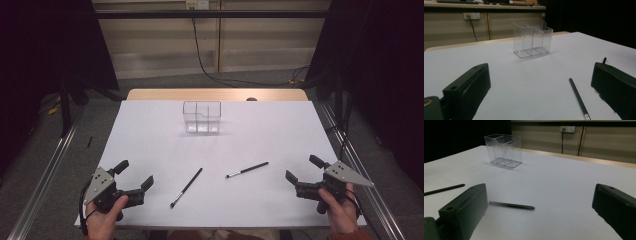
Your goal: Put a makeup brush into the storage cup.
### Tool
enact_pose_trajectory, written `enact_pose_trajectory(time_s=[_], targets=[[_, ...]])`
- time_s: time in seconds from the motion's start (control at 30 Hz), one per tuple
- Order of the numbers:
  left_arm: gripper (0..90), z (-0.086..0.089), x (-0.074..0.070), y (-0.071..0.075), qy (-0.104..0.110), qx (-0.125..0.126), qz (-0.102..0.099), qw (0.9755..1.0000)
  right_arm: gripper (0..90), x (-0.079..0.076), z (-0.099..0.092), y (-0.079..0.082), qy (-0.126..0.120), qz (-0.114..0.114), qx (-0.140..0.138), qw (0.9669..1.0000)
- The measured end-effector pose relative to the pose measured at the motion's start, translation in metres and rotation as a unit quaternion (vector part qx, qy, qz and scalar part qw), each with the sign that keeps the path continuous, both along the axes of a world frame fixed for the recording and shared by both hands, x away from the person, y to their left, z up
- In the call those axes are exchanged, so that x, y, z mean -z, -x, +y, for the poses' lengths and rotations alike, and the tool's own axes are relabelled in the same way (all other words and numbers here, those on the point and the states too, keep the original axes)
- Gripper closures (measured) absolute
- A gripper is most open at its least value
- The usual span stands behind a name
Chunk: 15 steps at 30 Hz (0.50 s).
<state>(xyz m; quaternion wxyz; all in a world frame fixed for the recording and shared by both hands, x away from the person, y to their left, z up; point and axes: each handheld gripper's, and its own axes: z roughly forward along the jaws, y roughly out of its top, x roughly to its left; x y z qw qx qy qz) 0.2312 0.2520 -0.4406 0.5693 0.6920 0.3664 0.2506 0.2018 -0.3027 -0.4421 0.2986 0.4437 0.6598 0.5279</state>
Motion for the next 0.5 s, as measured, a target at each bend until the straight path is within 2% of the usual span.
enact_pose_trajectory(time_s=[0.3, 0.33, 0.43, 0.5], targets=[[2.3, -0.0007, -0.0005, 0.0012, -0.009, 0.003, 0.007, 0.9999, 0.0, 0.0003, 0.0011, -0.0020, 0.001, -0.002, -0.010, 0.9999], [2.3, -0.0005, -0.0008, 0.0010, -0.017, 0.006, 0.007, 0.9998, 0.0, 0.0002, 0.0016, -0.0018, 0.001, -0.002, -0.010, 0.9999], [2.2, -0.0035, -0.0022, 0.0015, -0.008, 0.010, 0.007, 0.9999, 0.0, 0.0001, 0.0021, -0.0015, -0.001, -0.003, -0.012, 0.9999], [2.2, -0.0064, -0.0031, 0.0012, -0.019, 0.015, 0.006, 0.9997, 0.0, 0.0001, 0.0019, -0.0016, 0.000, -0.003, -0.011, 0.9999]])
